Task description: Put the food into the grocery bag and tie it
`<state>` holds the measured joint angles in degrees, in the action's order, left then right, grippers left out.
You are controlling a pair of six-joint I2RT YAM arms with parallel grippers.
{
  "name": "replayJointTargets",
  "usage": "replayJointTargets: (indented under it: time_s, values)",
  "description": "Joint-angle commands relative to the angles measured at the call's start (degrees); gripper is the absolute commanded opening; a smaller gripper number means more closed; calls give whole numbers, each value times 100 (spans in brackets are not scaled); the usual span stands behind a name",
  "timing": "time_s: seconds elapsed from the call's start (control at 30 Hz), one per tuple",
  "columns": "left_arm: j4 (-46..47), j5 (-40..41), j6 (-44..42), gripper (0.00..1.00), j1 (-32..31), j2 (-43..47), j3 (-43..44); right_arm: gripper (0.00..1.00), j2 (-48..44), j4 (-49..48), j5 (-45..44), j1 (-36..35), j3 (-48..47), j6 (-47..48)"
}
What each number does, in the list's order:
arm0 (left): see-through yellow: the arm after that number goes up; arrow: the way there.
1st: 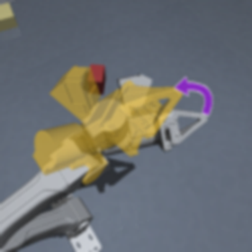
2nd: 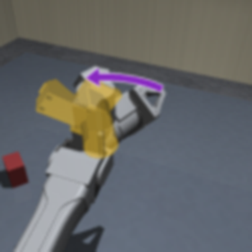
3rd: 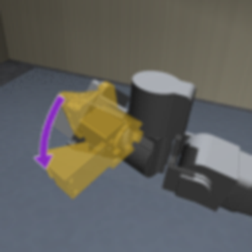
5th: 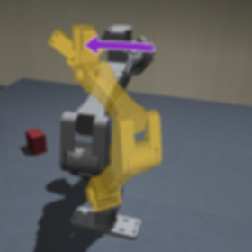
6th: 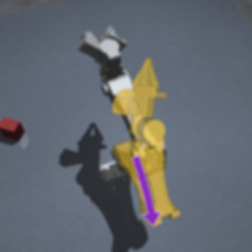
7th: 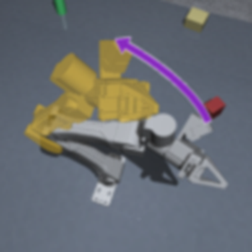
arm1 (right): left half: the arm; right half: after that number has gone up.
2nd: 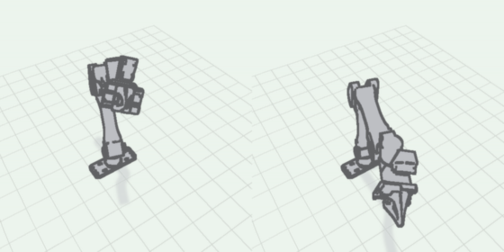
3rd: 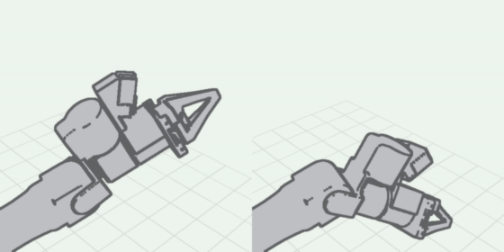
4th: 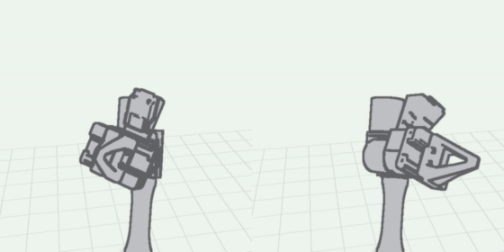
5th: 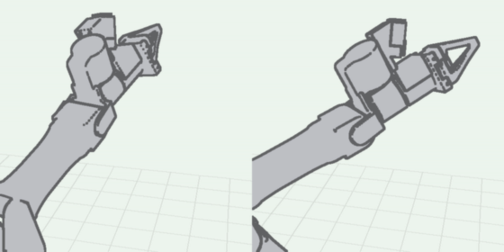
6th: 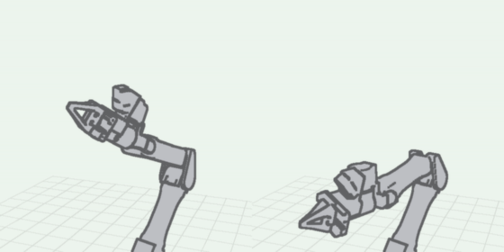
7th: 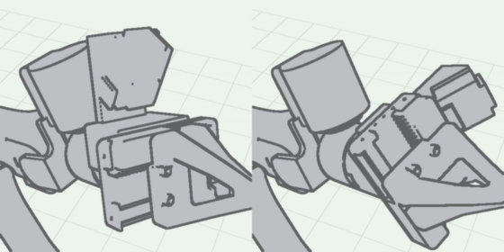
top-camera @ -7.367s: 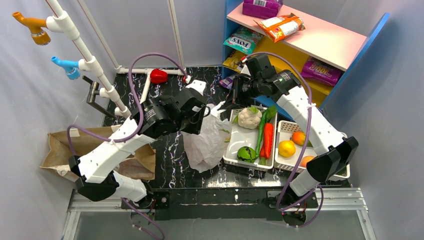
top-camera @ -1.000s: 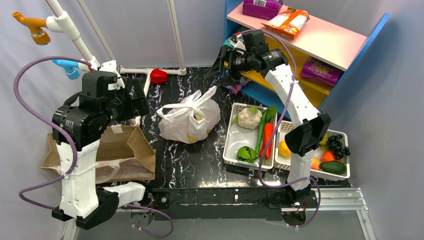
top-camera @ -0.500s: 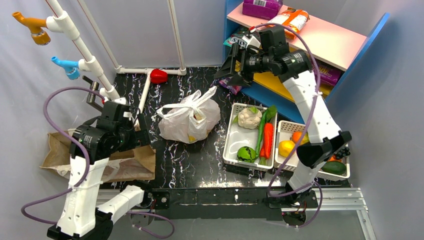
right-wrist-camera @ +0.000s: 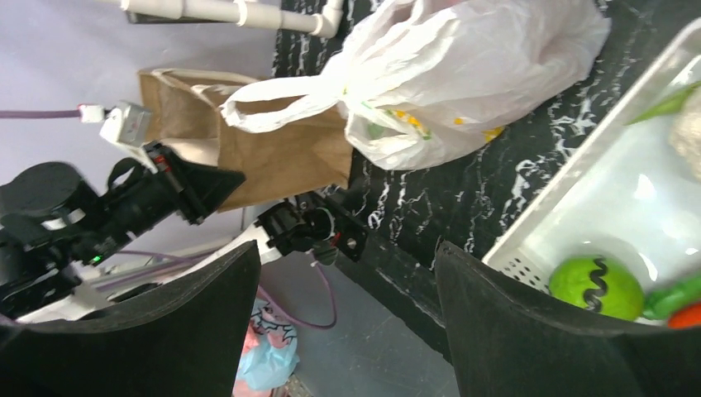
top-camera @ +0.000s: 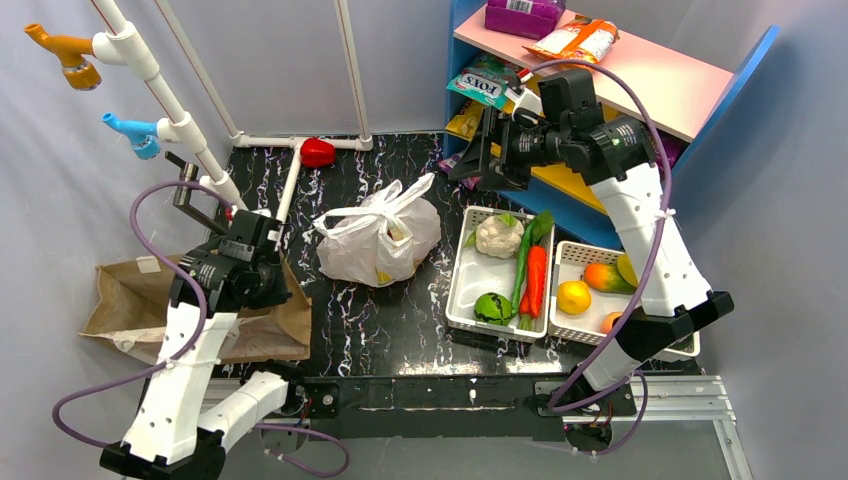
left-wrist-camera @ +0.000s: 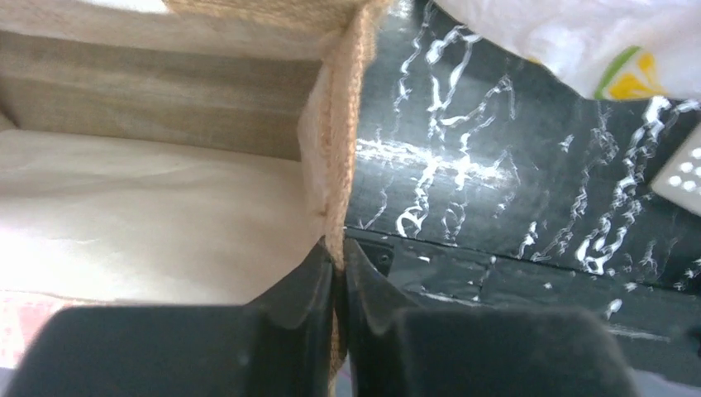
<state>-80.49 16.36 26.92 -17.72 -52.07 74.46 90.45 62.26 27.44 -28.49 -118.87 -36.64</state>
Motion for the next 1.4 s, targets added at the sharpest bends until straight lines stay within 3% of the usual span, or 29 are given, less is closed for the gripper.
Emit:
replayJointTargets:
  time_s: [0.0,0.33,0.6,0.87,1.03,1.1,1.17,1.23,1.33,1.37]
  values:
    - [568,-995,-90,0,30,264,11,84,-328,410,-646,106,-351,318]
    - [1237,-3125,1061,0,3,328,53,83,-696,388,-928,457,-280,367]
    - [1888,-3917,1352,0,-386,148,-99,83,-902,426,-1086,767,-146,432]
    - [3178,-3696,1660,0,-1846,-720,-32,91,-1191,470,-2156,1156,-195,537]
    - [3804,-3708,1810,2,-2164,-1307,53,91,-1414,373,-2927,1281,-181,524]
    - [4175,-3786,1954,7,-2256,-1503,70,91,-1521,197,-3085,1303,-132,509]
    - [4413,-3828,2070,18,-2360,-1729,184,91,-1626,-41,-3175,1326,-66,515]
    - [4471,-3818,2058,42,-2453,-1945,416,91,-1677,-264,-3321,1349,-72,520]
    - [4424,-3735,1933,95,-2518,-2103,834,91,-1726,-628,-3680,1387,-114,550]
    - [4389,-3678,1945,98,-2520,-2094,996,91,-1732,-768,-3814,1401,-119,568]
